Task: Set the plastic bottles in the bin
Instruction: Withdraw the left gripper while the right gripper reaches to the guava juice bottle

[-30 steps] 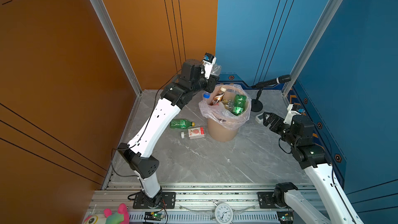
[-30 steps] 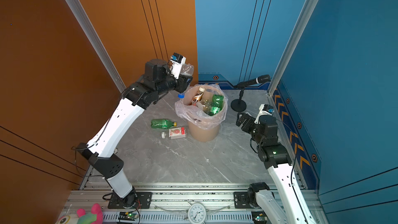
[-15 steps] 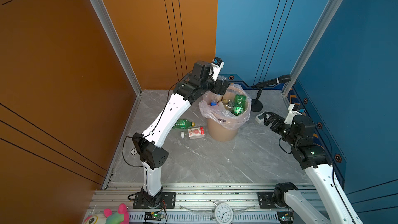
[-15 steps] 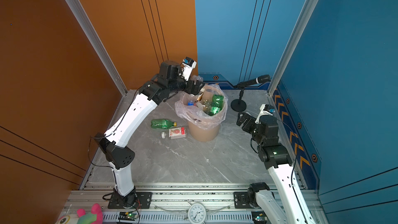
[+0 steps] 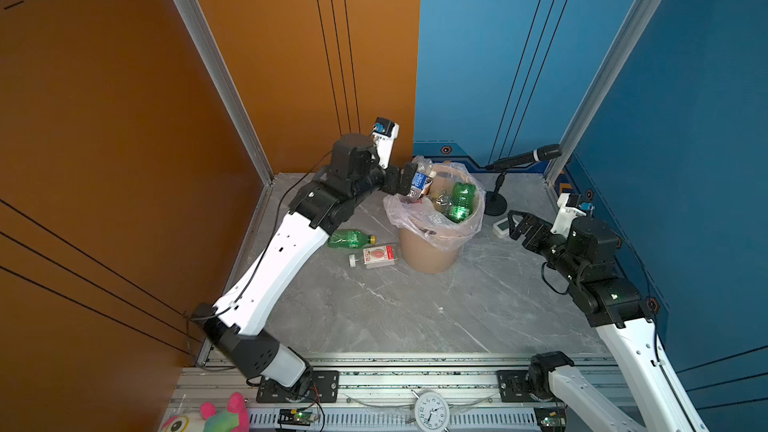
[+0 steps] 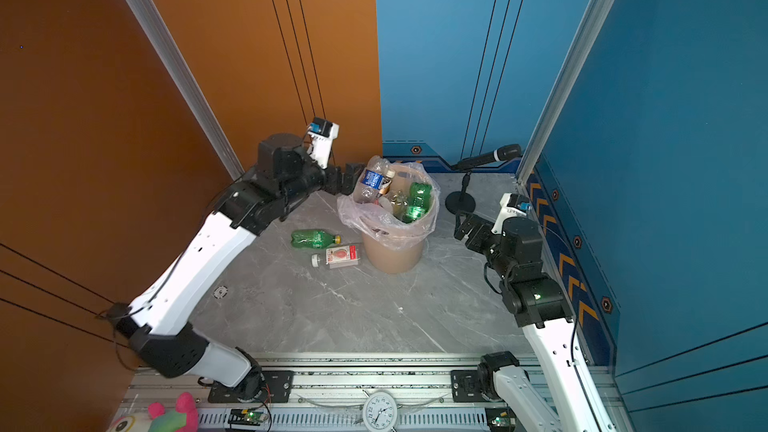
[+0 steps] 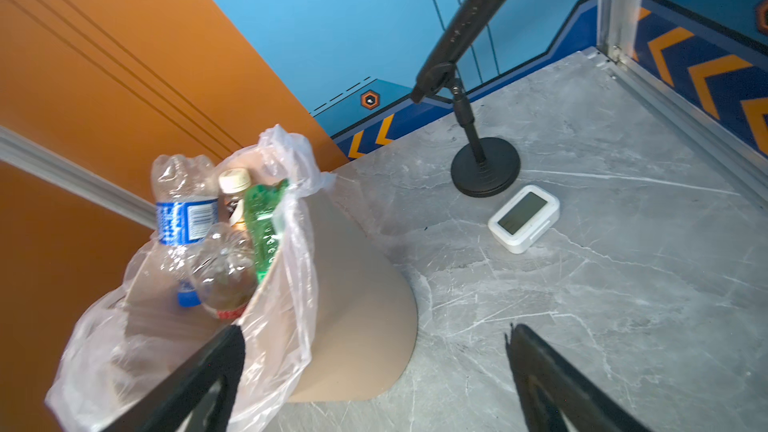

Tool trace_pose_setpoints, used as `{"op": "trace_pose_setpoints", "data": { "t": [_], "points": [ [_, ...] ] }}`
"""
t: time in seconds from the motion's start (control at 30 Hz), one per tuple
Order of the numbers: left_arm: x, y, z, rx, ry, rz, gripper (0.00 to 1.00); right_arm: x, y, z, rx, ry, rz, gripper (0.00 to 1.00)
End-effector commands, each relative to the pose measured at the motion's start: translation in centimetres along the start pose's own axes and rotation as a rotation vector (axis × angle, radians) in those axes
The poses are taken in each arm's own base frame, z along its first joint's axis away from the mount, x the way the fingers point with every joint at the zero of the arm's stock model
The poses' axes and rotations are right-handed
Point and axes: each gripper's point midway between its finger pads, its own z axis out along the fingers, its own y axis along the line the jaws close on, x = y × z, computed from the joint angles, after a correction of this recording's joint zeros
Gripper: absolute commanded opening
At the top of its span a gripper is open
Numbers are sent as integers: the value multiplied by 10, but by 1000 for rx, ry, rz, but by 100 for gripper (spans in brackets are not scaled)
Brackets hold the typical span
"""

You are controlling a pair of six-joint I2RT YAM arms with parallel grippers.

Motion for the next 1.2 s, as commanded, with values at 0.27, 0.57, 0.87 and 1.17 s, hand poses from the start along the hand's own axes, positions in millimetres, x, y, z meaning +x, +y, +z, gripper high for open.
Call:
{"op": "trace_pose_setpoints", "data": {
  "t": [0.27, 0.57, 0.87, 1.17],
  "points": [
    [181, 117, -113, -423, 78, -435, 98, 16, 95, -14, -108, 66, -274, 100],
    [202, 145, -143, -524, 111, -506, 98, 84, 192, -27, -188, 146, -237, 100],
    [195, 162, -144, -489, 122, -587, 98, 172, 230, -25, -125, 256, -79, 100],
    [188, 168, -139, -420, 124, -563, 98, 258, 242, 21, 26, 401, 135, 99]
  ]
}}
